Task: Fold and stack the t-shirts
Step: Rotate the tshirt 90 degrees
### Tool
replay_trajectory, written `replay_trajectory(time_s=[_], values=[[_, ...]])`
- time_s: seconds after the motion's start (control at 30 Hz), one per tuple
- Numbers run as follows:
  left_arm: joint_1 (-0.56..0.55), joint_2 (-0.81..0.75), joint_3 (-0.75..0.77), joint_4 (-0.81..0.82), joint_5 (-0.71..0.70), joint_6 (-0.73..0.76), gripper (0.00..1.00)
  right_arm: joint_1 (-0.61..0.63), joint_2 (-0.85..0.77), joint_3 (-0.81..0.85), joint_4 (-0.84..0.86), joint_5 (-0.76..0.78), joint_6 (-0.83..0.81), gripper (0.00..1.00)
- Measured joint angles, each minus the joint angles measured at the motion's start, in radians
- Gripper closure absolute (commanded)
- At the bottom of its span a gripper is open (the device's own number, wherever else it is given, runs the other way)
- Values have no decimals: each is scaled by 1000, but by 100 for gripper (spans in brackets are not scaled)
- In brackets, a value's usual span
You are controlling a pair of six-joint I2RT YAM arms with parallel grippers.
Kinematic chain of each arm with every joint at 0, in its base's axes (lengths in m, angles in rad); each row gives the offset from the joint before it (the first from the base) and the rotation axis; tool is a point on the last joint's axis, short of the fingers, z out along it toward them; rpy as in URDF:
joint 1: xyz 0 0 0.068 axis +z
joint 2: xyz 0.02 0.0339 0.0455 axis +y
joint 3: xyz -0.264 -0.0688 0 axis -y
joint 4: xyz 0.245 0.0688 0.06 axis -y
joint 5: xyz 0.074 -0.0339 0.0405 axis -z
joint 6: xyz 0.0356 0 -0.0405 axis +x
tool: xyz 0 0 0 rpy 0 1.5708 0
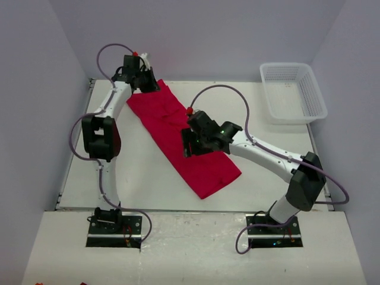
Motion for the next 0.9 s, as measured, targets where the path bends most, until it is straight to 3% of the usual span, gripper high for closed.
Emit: replay_trajectory(time_s=[0.03,0.07,0.1,0.23,0.37,0.63,0.9], values=[[-4,-44,-6,2,-3,-2,99,-8,-21,2,-2,13,-3,38],[-7,-82,-13,0,-6,-2,99,-18,-34,0,-9,22,-6,47],[-11,-121,-20,1,-10,-2,100,-36,-43,-7,-15,29,-9,99],[-36,-206,-82,6,-60,-10,100,-149,-46,-114,-5,33,-6,100],[-68,-177,-181,-6,-138,-23,100,-244,-32,-235,2,39,-10,100],[-82,-25,-273,-34,-199,-50,100,-273,68,-291,97,3,-13,100],[-88,58,-187,-19,-186,-62,100,-281,109,-351,188,-47,21,100]])
